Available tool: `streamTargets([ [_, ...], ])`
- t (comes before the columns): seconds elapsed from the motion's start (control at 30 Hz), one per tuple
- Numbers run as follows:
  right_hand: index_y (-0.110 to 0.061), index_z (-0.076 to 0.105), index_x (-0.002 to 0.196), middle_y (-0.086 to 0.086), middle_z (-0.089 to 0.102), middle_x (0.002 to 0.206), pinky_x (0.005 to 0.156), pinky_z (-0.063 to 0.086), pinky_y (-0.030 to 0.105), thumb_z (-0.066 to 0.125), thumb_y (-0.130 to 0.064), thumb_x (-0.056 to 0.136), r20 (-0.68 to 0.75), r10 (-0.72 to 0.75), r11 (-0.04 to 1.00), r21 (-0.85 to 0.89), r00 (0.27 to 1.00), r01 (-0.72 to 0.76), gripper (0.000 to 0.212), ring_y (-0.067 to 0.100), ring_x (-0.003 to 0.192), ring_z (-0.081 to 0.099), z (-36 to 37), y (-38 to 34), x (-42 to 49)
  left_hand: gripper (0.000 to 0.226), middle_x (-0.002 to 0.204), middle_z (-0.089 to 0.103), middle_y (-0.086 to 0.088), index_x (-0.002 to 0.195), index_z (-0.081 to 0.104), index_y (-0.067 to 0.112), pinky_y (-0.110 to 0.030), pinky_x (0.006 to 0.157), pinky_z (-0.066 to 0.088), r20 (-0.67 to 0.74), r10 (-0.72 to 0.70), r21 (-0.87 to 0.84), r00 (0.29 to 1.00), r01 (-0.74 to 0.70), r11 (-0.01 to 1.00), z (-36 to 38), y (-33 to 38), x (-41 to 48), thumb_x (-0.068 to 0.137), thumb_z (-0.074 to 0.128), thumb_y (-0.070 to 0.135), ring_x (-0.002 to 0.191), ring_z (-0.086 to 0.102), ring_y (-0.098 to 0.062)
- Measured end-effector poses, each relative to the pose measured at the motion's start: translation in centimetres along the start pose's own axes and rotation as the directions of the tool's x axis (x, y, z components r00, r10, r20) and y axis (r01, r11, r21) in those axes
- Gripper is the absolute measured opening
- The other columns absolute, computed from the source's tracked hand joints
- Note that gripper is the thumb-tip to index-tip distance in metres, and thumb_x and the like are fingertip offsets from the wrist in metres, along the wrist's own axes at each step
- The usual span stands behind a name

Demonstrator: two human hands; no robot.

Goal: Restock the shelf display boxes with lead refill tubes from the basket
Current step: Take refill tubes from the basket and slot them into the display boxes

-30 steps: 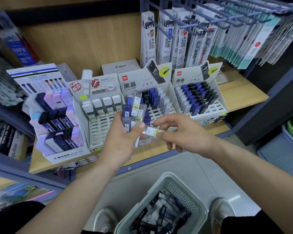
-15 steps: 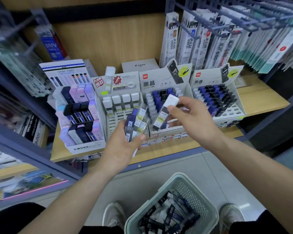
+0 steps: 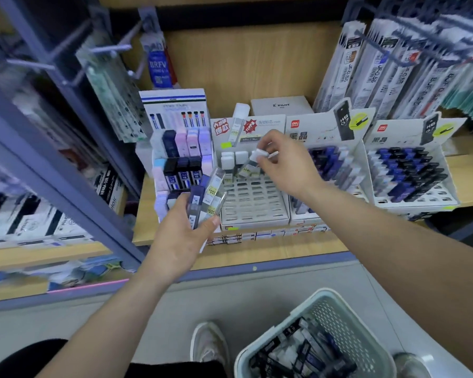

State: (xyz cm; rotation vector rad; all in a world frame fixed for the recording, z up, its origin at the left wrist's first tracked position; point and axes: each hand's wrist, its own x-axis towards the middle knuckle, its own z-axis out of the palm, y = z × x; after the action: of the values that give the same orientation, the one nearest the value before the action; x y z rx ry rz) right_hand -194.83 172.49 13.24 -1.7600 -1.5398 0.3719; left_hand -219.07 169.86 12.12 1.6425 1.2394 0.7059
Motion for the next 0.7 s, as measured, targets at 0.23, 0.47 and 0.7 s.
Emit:
streamTargets([
  [0.23, -0.027, 0.059, 0.096, -0.004, 0.069, 0.090, 0.072, 0.057, 0.036, 0.065, -0.017, 0.094, -0.013, -0.042, 0.996, -0.081, 0.999, 0.041, 0.012, 0.015, 0.074, 0.066, 1.6, 0.3, 0.3, 0.019, 0.081, 0.071, -0.002, 0.109, 0.058, 0.022, -0.010, 0.057, 0.045, -0.023, 0.009, -0.071, 1.000, -0.011, 0.997, -1.2, 0.1, -0.1, 0.094, 0.067, 0.017, 0.072, 0.066, -0.015],
  [0.47, -0.013, 0.071, 0.117, 0.005, 0.071, 0.112, 0.092, 0.050, 0.029, 0.060, -0.014, 0.098, 0.048, -0.122, 0.976, -0.173, 0.991, 0.129, 0.021, 0.019, 0.095, 0.065, 2.2, 0.3, 0.8, 0.019, 0.084, 0.072, 0.000, 0.109, 0.057, 0.025, -0.023, 0.065, 0.052, -0.021, 0.002, -0.096, 1.000, -0.004, 0.995, -1.3, 0.0, 0.2, 0.094, 0.068, 0.018, 0.072, 0.068, -0.014],
  [0.7, -0.017, 0.073, 0.116, 0.004, 0.064, 0.111, 0.085, 0.054, 0.041, 0.059, -0.018, 0.098, -0.008, -0.178, 0.945, -0.282, 0.984, 0.168, 0.023, 0.027, 0.097, 0.065, 4.0, 0.6, 1.4, 0.018, 0.083, 0.072, -0.002, 0.107, 0.058, 0.023, -0.021, 0.063, 0.050, -0.026, -0.002, -0.122, 1.000, -0.001, 0.993, -1.1, 0.0, 0.4, 0.094, 0.067, 0.015, 0.067, 0.065, -0.009],
])
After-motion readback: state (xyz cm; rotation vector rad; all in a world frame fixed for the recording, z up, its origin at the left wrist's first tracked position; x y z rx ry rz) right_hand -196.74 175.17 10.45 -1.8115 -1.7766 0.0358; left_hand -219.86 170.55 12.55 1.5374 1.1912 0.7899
